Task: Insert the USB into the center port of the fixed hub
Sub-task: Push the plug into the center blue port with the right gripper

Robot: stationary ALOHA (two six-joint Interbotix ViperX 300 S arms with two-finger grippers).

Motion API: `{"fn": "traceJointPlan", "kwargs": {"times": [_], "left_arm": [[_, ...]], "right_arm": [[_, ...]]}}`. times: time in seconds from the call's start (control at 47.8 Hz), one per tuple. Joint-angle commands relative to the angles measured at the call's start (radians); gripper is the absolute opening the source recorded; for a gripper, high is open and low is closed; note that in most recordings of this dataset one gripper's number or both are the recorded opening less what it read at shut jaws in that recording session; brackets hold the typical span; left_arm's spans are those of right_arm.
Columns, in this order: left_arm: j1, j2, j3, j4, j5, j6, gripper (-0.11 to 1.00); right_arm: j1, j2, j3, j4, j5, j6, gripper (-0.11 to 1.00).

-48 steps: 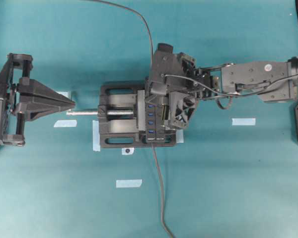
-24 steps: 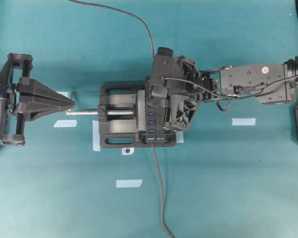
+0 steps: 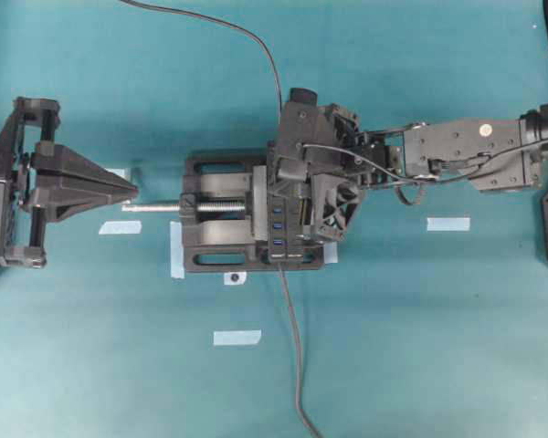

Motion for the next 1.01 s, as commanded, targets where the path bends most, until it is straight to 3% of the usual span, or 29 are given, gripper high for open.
{"fn": "traceJointPlan", "kwargs": {"times": [0.0,0.984], "left_arm": [[0.002,-0.002,-0.014,0.000,-0.006,-0.002,0.00],[0.003,-0.002,-0.014,0.000,-0.006,-0.002,0.00]], "right_arm": [[0.003,-0.011,-0.006,0.002,-0.008,0.011,0.07],[0.014,-0.002,0.000,0.025,-0.005,0.009,0.07]]}}
